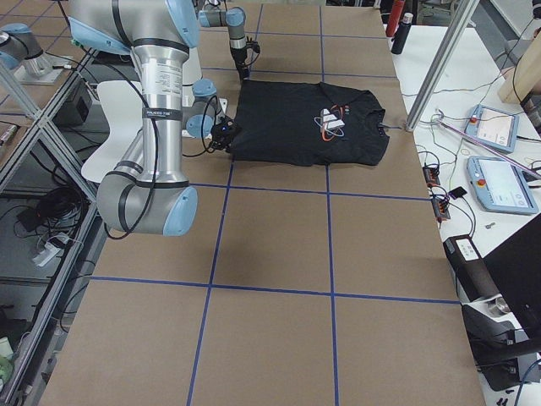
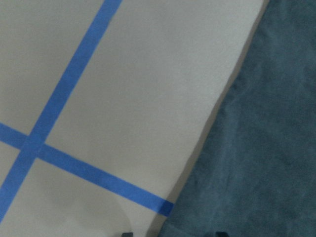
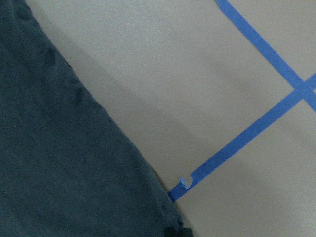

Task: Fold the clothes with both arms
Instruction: 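Grasp both hem corners with the left and right grippers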

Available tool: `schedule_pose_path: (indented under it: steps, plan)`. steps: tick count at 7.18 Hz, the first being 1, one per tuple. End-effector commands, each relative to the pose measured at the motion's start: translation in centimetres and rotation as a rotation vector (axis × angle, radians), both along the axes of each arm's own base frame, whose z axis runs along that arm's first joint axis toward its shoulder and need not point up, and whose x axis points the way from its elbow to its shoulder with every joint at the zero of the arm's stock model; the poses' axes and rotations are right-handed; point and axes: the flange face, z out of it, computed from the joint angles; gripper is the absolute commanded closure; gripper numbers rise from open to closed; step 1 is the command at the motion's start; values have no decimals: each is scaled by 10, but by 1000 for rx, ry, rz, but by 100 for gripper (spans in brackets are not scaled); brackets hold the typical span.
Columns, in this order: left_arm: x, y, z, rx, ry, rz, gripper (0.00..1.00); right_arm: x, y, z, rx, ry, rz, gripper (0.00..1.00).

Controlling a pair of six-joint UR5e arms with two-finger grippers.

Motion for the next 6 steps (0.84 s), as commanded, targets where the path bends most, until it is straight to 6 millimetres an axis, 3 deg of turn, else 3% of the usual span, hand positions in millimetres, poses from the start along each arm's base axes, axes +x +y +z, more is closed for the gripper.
schedule_pose_path:
  steps: [1, 2, 3, 4, 6]
  plan:
    - [-6, 1, -3, -3, 5, -1, 94, 0, 0, 0, -2, 0, 1, 100]
    - [-11, 1, -5, -2, 8, -2, 100, 1, -1, 1, 0, 2, 3, 100]
    - [-15, 1, -1, -2, -1, -5, 100, 1, -1, 1, 0, 2, 3, 100]
    - [-20, 2, -11, -12, 20, -10, 100, 1, -1, 0, 0, 0, 3, 100]
    - [-50, 14, -43, -38, 79, 43, 100, 5, -2, -4, 0, -9, 3, 100]
